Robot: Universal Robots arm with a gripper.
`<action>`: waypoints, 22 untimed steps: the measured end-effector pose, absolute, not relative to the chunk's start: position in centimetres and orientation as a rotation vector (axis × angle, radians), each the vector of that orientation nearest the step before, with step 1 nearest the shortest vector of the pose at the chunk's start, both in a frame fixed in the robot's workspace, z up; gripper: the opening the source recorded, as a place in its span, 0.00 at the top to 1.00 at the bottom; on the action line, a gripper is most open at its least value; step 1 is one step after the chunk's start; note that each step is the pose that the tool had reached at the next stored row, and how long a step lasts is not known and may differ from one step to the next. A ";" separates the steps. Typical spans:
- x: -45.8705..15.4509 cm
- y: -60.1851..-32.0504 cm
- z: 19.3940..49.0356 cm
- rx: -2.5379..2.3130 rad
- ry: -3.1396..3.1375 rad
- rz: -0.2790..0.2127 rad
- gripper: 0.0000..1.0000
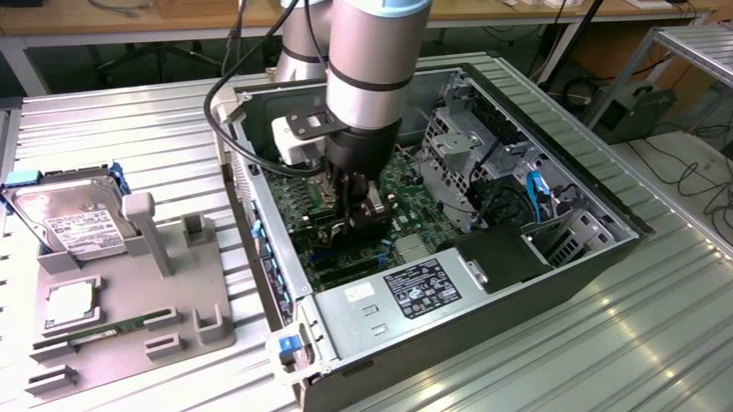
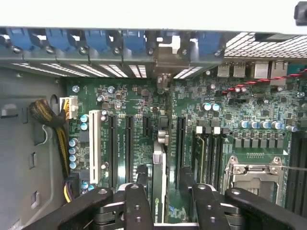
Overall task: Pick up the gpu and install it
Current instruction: 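Insert the gpu into the slot, then press down on the gpu until it lock into place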
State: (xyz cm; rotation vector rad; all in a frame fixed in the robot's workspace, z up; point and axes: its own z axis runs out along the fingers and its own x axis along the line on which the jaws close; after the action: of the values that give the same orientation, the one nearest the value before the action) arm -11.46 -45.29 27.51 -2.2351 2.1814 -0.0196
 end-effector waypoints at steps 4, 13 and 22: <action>-10.9 -44.9 27.6 -2.243 2.185 -0.017 0.75; -8.3 -44.9 27.6 -2.262 2.202 0.020 0.89; -8.4 -44.9 27.6 -2.262 2.202 0.020 0.89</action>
State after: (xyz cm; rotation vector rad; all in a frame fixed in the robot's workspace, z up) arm -8.36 -44.87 27.55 -2.2617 2.2018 0.0200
